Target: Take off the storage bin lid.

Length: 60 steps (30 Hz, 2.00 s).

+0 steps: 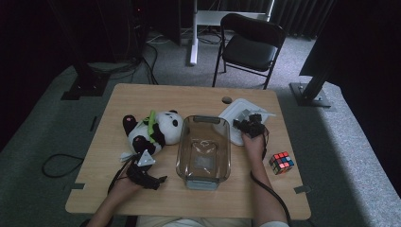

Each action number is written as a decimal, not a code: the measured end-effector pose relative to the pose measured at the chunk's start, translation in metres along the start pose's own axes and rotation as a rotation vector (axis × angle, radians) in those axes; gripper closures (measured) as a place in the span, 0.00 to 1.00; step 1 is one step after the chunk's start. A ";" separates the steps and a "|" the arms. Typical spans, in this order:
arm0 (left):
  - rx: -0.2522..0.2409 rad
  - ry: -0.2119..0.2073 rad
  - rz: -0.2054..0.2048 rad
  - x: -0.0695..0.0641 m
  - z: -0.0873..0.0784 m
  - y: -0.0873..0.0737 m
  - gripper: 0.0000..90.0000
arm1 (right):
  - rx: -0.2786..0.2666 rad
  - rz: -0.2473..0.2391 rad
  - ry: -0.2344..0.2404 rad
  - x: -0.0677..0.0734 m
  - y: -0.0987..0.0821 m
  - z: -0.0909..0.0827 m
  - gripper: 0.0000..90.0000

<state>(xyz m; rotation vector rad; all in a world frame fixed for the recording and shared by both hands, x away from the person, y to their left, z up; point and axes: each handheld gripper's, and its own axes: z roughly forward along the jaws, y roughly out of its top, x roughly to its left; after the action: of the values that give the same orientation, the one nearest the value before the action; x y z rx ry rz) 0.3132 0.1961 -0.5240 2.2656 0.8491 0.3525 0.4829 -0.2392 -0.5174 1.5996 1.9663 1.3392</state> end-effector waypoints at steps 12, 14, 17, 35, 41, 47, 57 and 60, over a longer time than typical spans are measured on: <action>0.000 0.000 0.000 0.000 0.000 0.000 0.04 | 0.035 0.008 -0.033 -0.001 0.001 0.005 0.52; 0.000 0.000 0.000 0.000 0.000 0.000 0.04 | 0.047 0.004 -0.032 0.001 0.002 0.004 0.49; 0.000 0.000 0.000 0.000 0.000 0.000 0.04 | 0.054 -0.010 -0.053 0.003 0.003 0.002 0.44; 0.000 0.000 0.001 0.000 0.000 0.000 0.04 | 0.082 -0.060 -0.107 0.022 0.007 -0.022 0.20; 0.000 -0.001 0.002 0.000 0.000 0.000 0.04 | 0.049 -0.074 -0.090 0.028 0.012 -0.036 0.12; 0.001 -0.001 0.002 0.000 0.000 0.000 0.04 | 0.041 -0.103 -0.018 0.036 0.018 -0.053 0.12; 0.000 -0.001 0.002 0.000 0.000 0.000 0.04 | 0.007 -0.216 0.008 0.046 0.014 -0.081 0.15; 0.001 -0.001 0.002 0.000 0.000 0.000 0.04 | 0.000 -0.222 0.024 0.047 0.012 -0.088 0.14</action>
<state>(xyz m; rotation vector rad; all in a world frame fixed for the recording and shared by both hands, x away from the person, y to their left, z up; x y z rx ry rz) 0.3134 0.1962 -0.5239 2.2675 0.8462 0.3519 0.4127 -0.2403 -0.4459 1.3248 2.0858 1.2757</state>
